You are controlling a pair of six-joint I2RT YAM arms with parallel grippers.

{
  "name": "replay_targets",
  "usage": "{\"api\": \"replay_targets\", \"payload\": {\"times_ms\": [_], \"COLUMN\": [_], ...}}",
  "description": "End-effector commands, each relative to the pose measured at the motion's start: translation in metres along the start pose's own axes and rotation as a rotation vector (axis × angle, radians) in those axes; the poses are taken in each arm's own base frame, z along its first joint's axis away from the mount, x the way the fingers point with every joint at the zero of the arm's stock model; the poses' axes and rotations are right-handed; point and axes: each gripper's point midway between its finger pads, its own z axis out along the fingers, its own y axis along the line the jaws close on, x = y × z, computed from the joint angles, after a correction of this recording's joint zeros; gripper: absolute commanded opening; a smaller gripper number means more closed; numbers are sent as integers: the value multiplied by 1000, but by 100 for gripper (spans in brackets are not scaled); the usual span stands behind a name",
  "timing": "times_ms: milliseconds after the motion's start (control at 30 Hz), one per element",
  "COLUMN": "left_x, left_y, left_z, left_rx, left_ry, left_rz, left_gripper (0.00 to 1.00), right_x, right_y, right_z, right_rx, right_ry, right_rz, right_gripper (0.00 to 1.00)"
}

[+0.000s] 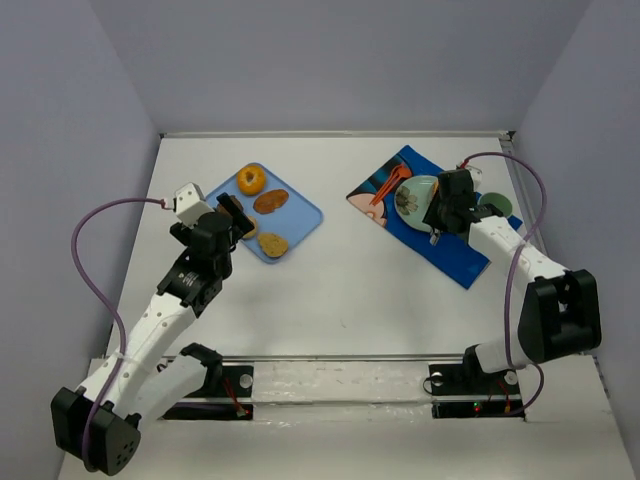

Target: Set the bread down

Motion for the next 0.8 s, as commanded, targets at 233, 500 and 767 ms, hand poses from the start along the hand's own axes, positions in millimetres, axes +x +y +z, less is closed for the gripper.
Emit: {"api": "replay_targets", "payload": {"times_ms": [233, 500, 767], "left_x": [-10, -12, -16], "left_y": [-6, -6, -5], "left_z": [1, -2, -6], "left_rx": [21, 31, 39], "left_ry": [-38, -44, -58], "left_rz": [-33, -36, -52], "left_gripper": [99, 99, 99], "right_x": [-38, -74, -30], "right_y": [-10, 10, 152], "right_z": [-36, -70, -134], "right_rx": [25, -92, -857], "right_ry": [-143, -230, -150], "right_rz": [52, 8, -420], "right_gripper": [66, 65, 59]}}
